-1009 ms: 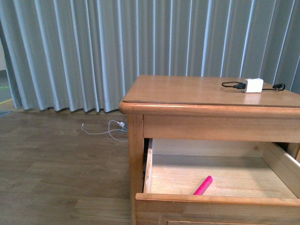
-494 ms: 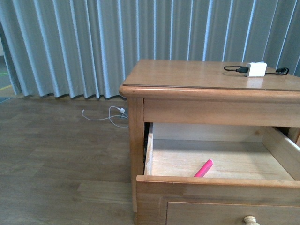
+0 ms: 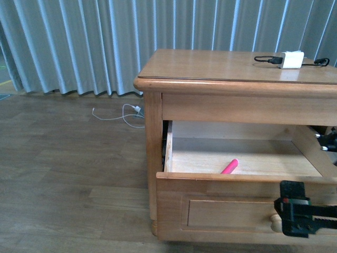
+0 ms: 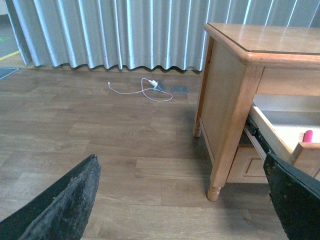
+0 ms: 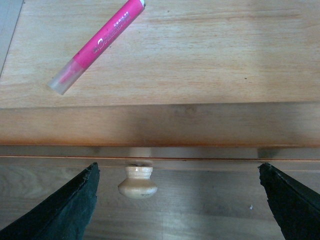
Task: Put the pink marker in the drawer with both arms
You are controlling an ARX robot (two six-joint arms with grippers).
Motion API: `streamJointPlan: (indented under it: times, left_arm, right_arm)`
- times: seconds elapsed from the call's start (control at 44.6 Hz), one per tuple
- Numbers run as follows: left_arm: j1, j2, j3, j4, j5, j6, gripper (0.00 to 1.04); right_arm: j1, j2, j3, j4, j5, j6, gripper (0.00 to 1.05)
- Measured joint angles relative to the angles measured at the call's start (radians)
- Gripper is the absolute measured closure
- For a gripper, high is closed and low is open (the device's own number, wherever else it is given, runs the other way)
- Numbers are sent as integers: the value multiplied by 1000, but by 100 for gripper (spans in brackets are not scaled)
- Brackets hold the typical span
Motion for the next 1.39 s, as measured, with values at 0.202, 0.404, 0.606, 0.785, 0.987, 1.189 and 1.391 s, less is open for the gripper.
streamJointPlan:
  times: [0.202,0.404,0.606,0.785,0.987,1.189,1.391]
  left_arm:
    - [0,0,0,0,0,0,6]
    - [0,0,0,0,0,0,6]
    - [0,0,0,0,0,0,6]
    - [0,0,0,0,0,0,6]
    - [0,0,0,0,0,0,6]
    - [0,0,0,0,0,0,6]
    - [0,0,0,0,0,0,6]
  right_arm:
    - [6,202,118,195,78,-6,9]
    - [-6,328,258,296,100,-21,9]
    - [-12,406,349,330,114,-29,9]
    - [-15,482,431,378,134,-38,9]
    - [-16,550,495,431,156,-36,9]
    - [-21,581,515,471,143,-37,9]
    - [-23,578,507,481,135,-43,9]
